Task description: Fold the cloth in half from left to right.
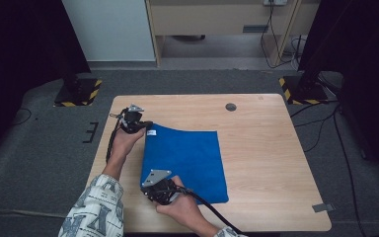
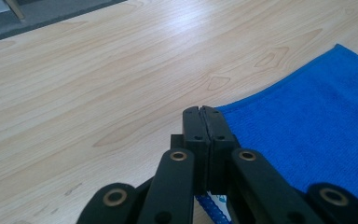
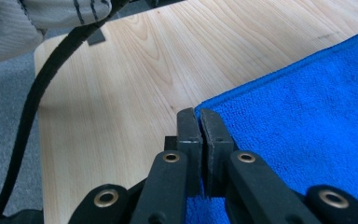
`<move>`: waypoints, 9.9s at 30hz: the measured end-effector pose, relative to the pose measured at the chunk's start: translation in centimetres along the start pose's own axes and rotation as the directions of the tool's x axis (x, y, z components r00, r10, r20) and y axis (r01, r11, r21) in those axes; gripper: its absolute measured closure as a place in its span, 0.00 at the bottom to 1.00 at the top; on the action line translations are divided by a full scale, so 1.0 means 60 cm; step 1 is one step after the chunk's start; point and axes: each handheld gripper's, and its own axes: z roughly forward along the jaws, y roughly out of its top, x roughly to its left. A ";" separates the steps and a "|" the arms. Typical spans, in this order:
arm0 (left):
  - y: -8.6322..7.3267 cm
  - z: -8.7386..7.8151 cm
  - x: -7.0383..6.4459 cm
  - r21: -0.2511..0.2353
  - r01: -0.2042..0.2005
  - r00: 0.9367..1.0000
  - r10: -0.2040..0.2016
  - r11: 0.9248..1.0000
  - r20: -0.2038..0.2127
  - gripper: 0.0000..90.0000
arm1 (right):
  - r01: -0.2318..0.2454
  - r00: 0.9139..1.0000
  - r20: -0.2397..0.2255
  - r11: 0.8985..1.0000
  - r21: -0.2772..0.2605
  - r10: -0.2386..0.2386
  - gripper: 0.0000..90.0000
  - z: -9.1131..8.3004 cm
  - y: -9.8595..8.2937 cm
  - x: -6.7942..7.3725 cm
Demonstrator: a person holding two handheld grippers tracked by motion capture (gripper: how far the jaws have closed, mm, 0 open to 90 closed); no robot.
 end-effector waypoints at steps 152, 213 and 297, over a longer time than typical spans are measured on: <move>0.089 0.110 -0.231 -0.031 -0.076 0.986 0.080 0.997 0.148 0.54 | -0.311 0.923 0.255 0.949 0.052 0.289 0.35 -0.251 -0.204 -0.128; 0.014 0.113 -0.128 0.046 -0.040 0.998 0.038 0.998 0.056 0.24 | -0.285 0.893 0.370 0.958 0.029 0.255 0.59 -0.117 -0.043 -0.409; 0.068 0.100 -0.169 -0.052 -0.077 0.990 0.082 0.996 0.114 0.95 | -0.309 0.900 0.309 0.950 -0.043 0.306 0.96 -0.150 -0.028 -0.445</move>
